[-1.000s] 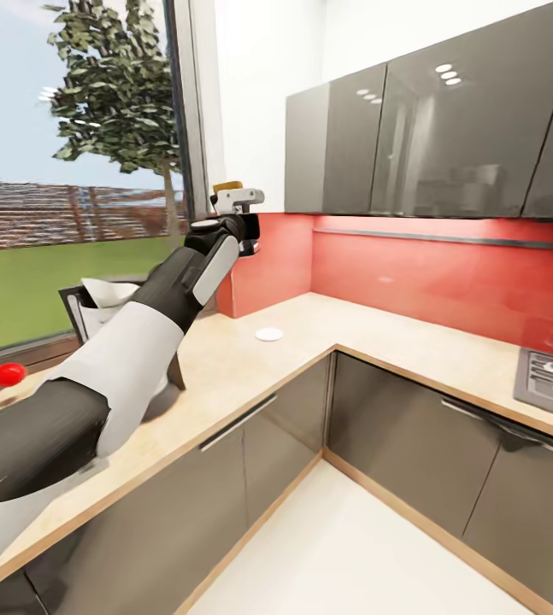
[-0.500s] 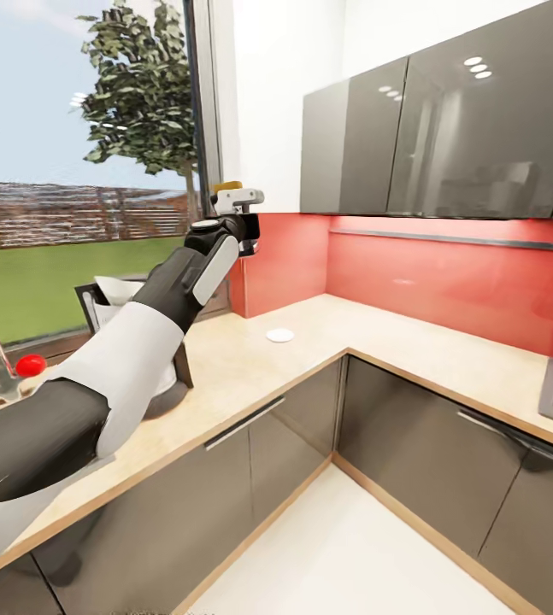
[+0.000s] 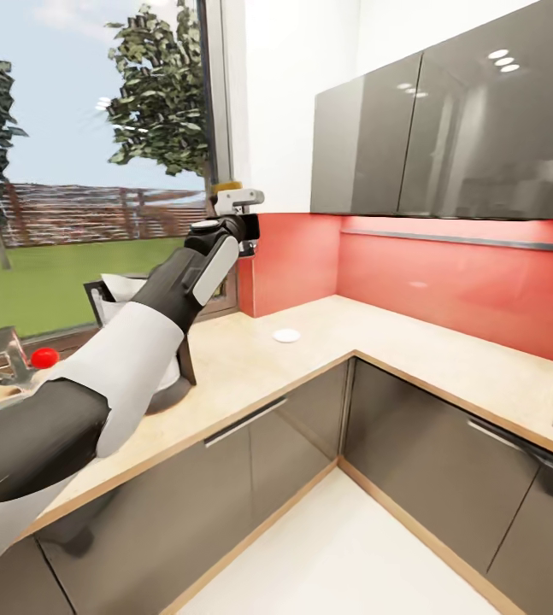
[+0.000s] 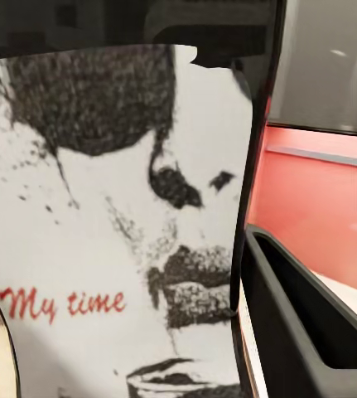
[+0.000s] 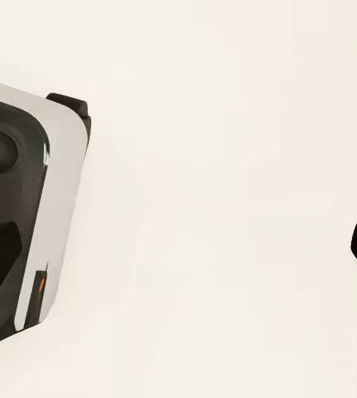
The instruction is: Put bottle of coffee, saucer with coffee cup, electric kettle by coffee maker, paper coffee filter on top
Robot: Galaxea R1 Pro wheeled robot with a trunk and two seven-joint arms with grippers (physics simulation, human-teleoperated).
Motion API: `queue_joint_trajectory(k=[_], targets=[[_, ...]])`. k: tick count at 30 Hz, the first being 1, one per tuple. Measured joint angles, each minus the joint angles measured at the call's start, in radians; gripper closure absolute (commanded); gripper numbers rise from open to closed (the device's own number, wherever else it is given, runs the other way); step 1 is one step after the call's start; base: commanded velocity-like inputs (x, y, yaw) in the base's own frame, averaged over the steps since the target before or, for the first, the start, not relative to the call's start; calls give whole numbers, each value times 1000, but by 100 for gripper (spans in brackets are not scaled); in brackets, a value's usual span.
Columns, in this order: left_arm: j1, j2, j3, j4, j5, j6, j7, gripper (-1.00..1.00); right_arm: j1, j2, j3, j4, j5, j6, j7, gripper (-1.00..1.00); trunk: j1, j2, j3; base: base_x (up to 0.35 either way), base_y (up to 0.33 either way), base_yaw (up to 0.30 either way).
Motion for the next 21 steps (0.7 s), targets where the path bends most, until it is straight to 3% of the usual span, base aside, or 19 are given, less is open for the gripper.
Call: queue_joint_trajectory(k=[6,9,21], targets=[[0,0,0,0,0,0,0,100,0,0,-1,0,-1,0,0,-100,0,0,0,0,-303,1],[0,0,-1,4,2,-1,0,100,0,0,-1,0,-1,1,0,-100,0,0,0,0,-44,58],[13,0,0,28,1,-1,1,100,0,0,-1,0,-1,0,-4,-100,0,0,0,0,-3,254]])
